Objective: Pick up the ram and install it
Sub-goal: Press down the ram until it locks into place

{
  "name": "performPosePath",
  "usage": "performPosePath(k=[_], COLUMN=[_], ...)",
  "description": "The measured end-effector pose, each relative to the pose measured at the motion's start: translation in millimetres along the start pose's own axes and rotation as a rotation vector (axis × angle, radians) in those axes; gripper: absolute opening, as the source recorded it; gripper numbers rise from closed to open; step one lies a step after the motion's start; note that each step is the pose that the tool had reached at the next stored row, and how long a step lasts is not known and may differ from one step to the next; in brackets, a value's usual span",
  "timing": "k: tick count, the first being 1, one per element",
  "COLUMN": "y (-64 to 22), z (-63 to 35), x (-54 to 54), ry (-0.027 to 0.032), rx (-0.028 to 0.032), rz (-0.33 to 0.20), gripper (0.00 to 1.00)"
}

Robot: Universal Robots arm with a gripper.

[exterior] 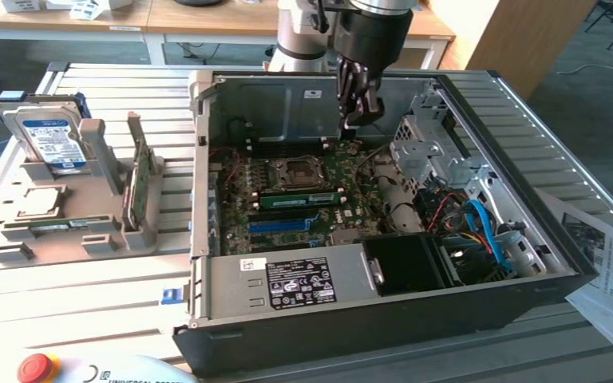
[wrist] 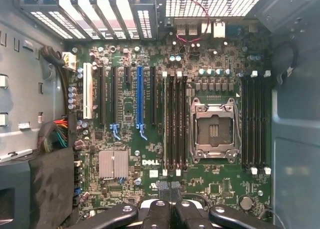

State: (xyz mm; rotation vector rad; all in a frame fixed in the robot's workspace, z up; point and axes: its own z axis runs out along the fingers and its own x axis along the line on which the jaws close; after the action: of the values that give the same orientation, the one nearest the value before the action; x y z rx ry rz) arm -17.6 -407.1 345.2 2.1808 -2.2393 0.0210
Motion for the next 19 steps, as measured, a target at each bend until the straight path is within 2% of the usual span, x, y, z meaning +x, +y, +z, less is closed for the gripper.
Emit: performPosePath(k=[19], y=[0.0], z=[16.5], x=[-0.4], ry=[0.0000], rx=[0.0000], rz=[0.000], gripper=[0.11])
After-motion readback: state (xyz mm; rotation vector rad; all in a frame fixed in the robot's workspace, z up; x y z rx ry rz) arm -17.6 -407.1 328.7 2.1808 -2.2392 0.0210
